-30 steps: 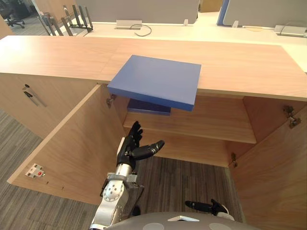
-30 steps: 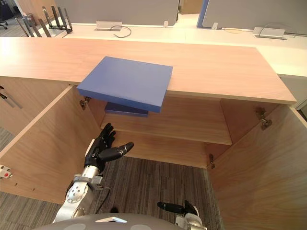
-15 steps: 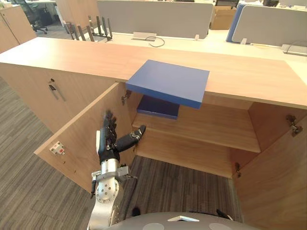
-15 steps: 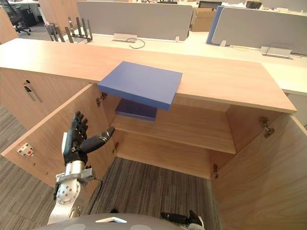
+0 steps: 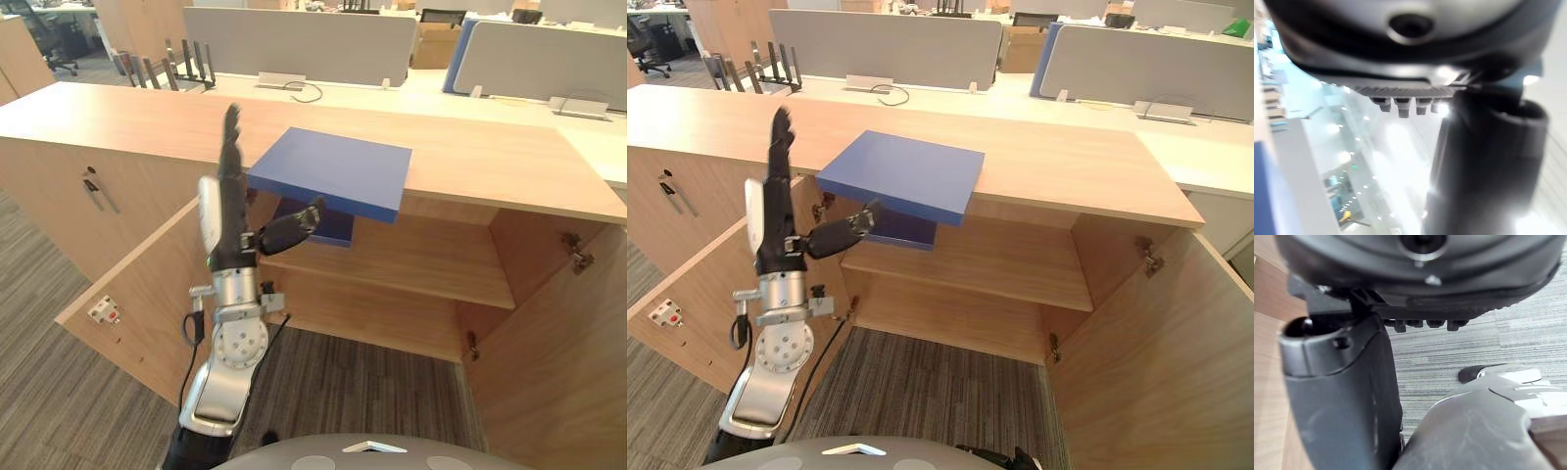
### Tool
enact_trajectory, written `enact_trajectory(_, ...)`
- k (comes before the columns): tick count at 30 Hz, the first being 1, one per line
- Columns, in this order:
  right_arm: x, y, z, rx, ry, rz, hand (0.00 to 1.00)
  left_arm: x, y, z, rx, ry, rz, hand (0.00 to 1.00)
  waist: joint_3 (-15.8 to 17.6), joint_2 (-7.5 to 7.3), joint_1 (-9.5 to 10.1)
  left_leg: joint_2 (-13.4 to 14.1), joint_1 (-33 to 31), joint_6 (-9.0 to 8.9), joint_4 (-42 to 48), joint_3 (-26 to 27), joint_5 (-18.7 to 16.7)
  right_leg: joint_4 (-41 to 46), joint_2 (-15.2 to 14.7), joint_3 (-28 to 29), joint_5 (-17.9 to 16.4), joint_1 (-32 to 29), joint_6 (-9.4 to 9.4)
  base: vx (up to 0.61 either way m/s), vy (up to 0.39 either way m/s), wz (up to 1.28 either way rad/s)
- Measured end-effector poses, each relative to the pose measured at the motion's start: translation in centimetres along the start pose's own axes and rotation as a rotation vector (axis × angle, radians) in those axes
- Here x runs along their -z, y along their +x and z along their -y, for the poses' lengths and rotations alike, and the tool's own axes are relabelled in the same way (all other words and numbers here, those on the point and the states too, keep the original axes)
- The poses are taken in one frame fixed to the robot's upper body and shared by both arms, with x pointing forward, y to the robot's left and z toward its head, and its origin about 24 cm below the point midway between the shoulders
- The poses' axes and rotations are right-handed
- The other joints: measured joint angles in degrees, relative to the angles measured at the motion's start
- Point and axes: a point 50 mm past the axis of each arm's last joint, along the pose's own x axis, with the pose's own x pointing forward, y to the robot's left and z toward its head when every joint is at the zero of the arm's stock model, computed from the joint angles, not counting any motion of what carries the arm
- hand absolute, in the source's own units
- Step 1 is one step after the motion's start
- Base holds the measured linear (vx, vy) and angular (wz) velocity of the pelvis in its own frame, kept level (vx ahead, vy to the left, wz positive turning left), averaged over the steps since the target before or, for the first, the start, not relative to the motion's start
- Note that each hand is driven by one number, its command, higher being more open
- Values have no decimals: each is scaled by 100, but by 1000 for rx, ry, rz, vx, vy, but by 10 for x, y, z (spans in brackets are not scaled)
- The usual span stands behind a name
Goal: Walk over to the cabinet, pick up the folder, carry it to the office cabinet, place the folder inside the office cabinet, then close the office cabinet door
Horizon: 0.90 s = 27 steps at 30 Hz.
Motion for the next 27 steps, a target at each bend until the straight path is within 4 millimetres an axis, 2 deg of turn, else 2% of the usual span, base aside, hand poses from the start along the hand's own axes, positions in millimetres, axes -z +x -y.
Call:
enact_trajectory(4, -6, 1, 2, -2, -5, 17, 100, -2, 29, 12, 52, 125, 147, 100, -46, 72, -80, 38, 11, -9, 0, 132, 4, 0, 23, 169, 40, -97, 16, -35, 10, -23)
enact_trajectory(7, -13, 2, 1, -5, -7, 35, 100, 10, 36, 18, 97, 225, 161, 100, -33, 92, -183, 40, 86, -11, -1, 208, -33, -14, 19, 227, 41, -78, -37, 4, 12, -15)
enact_trajectory(12, -14, 2, 1, -5, -29, 41, 100, 39, 32, 22, 180, 359, 103, 100, -12, 83, -190, 47, 139, -29, 0, 245, -88, -103, 21, 247, 31, -11, -87, 36, -6, -5)
enact_trajectory(18, -16, 2, -5, -20, -23, 47, 100, 66, 33, 12, 243, 497, 48, 100, 115, -80, -191, 41, 203, -43, 20, 268, -142, -190, 17, 235, 29, 97, -96, 72, -15, -1)
enact_trajectory(22, -19, 2, -7, -27, -22, 55, 100, 71, 38, 8, 263, 531, 49, 100, 195, -106, -240, 30, 255, -45, 23, 274, -150, -227, 10, 232, 33, 161, -111, 58, -24, -2)
enact_trajectory(27, -25, 2, -7, -36, -24, 67, 100, 74, 37, 9, 286, 540, 38, 100, 277, -61, -325, 35, 344, -42, 4, 336, -218, -315, 8, 249, 48, 268, -143, -11, -6, -3)
